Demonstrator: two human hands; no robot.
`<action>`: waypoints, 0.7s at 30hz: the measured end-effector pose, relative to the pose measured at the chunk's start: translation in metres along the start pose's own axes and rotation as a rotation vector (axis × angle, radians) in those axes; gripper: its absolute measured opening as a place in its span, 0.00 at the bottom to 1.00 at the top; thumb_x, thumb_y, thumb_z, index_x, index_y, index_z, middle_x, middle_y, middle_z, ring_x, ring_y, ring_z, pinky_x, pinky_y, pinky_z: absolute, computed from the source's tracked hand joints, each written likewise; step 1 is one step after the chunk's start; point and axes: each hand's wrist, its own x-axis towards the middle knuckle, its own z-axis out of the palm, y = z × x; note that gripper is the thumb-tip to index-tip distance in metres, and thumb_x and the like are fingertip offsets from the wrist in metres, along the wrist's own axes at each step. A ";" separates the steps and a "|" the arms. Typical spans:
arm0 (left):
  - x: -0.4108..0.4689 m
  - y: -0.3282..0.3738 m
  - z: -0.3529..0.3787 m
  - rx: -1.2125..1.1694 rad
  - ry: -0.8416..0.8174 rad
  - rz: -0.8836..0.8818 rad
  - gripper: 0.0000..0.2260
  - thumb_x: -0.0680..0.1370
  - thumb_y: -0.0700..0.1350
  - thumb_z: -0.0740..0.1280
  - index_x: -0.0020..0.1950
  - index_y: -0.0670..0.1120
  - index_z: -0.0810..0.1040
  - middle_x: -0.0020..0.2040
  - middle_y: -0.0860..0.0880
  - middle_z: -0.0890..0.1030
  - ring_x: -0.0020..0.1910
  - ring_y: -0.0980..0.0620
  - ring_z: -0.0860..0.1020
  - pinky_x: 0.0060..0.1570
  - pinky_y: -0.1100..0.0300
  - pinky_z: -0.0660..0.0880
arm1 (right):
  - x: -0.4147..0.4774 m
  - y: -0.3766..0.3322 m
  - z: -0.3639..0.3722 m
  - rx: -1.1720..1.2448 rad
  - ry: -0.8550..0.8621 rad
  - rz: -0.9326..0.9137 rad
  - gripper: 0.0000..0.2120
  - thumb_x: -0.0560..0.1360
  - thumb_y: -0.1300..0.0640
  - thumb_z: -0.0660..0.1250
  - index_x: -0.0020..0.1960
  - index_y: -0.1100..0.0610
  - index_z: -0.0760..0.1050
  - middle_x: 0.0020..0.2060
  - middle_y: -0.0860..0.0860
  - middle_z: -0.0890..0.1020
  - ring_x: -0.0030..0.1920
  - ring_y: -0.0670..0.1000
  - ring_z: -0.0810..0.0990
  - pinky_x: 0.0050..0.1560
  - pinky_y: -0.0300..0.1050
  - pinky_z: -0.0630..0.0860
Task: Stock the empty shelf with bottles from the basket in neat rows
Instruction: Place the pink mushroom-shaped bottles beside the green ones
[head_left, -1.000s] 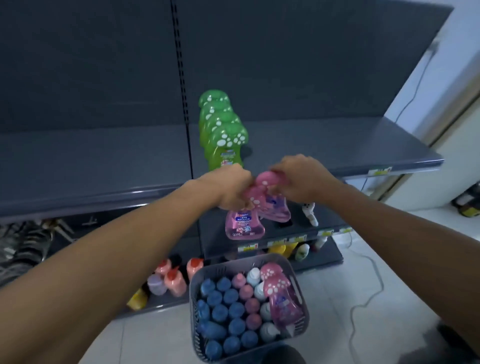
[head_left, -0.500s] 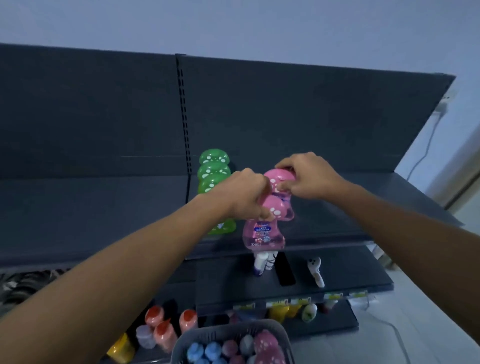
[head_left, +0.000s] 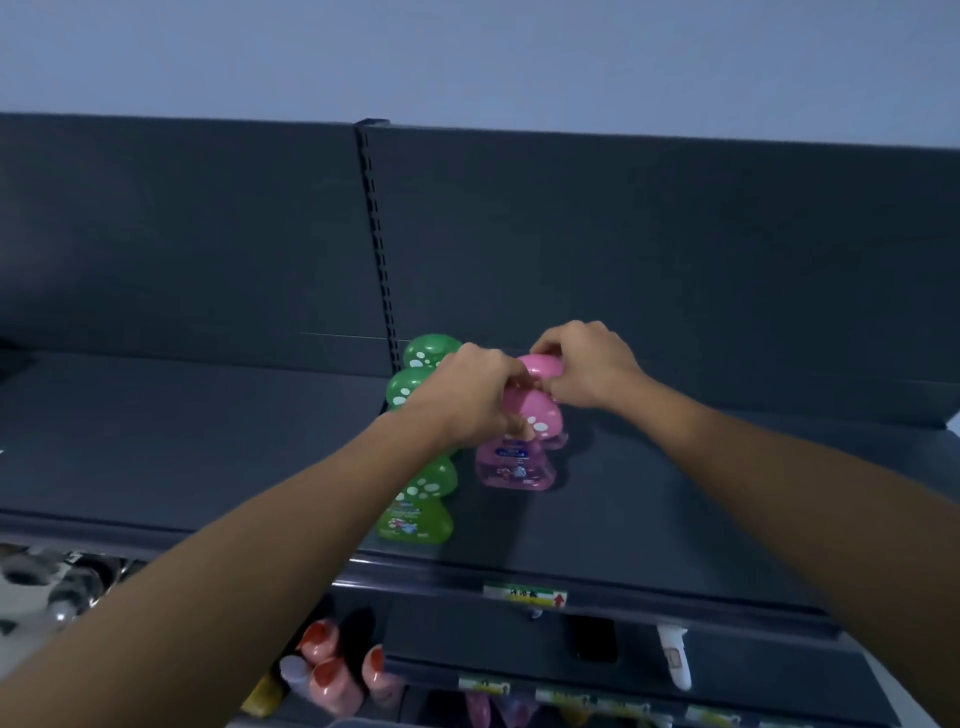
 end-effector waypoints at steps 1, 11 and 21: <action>0.004 -0.001 0.003 0.011 0.000 -0.018 0.26 0.65 0.58 0.81 0.61 0.54 0.83 0.47 0.54 0.84 0.45 0.51 0.79 0.46 0.58 0.75 | 0.007 0.003 0.002 0.017 -0.011 0.007 0.15 0.68 0.49 0.77 0.54 0.44 0.82 0.50 0.45 0.84 0.52 0.53 0.81 0.51 0.50 0.80; 0.035 -0.002 0.018 0.045 -0.028 -0.081 0.26 0.65 0.55 0.81 0.63 0.56 0.83 0.54 0.50 0.78 0.51 0.48 0.79 0.55 0.50 0.78 | 0.046 0.030 0.022 0.147 -0.031 0.016 0.17 0.67 0.51 0.80 0.54 0.47 0.84 0.50 0.45 0.85 0.53 0.51 0.82 0.54 0.50 0.81; 0.047 -0.001 0.028 0.071 -0.010 -0.117 0.24 0.63 0.53 0.82 0.55 0.50 0.80 0.52 0.49 0.81 0.50 0.44 0.79 0.49 0.50 0.78 | 0.061 0.033 0.027 0.204 -0.043 -0.030 0.16 0.67 0.52 0.80 0.54 0.47 0.84 0.49 0.43 0.85 0.51 0.49 0.83 0.54 0.50 0.81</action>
